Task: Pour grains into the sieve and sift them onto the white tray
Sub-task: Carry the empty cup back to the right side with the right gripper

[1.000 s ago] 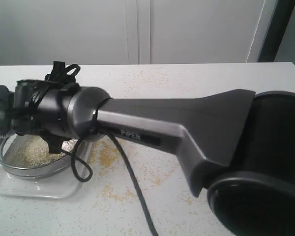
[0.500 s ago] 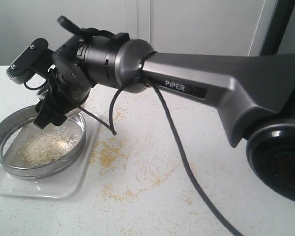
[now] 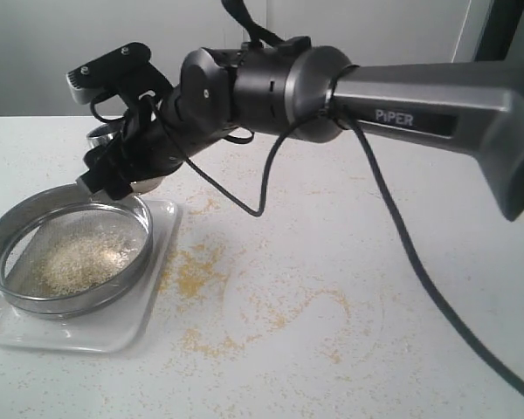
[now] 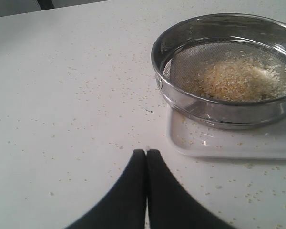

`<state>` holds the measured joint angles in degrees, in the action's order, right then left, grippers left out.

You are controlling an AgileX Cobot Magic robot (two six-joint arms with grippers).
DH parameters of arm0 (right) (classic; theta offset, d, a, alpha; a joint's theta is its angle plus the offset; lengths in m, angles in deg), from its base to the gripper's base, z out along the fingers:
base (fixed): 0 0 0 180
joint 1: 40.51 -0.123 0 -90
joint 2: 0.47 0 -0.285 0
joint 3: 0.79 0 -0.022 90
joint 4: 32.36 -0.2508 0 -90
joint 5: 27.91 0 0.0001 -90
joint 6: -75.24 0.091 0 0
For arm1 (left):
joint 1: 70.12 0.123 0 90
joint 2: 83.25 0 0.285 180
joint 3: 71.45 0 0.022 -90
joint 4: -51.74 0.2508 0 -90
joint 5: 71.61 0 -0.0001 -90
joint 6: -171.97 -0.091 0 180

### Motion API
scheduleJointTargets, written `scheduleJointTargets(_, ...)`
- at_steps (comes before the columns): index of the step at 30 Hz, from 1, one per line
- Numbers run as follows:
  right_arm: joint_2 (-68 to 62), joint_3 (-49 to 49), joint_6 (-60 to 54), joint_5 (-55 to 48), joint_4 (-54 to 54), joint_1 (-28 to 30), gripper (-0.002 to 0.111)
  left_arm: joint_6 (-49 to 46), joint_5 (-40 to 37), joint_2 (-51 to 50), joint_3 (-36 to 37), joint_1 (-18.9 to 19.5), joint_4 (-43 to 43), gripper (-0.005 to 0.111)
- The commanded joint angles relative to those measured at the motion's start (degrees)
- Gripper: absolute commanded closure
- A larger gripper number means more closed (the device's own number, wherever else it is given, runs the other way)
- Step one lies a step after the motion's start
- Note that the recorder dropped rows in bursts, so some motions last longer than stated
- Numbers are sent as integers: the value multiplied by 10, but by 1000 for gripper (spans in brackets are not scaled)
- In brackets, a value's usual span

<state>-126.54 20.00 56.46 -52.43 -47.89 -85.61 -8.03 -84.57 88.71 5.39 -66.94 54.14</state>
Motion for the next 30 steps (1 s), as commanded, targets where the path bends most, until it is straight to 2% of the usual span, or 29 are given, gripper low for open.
scheduleJointTargets(1,50,-79,-11,92,-15,11,108,0,0,3,4,1,-6,107)
scheduleJointTargets(16,160,-277,-5,322,-29,44,108,0,0,3,4,1,-6,107)
scheduleJointTargets(30,218,-469,54,530,-22,57,108,0,0,3,4,1,-6,107)
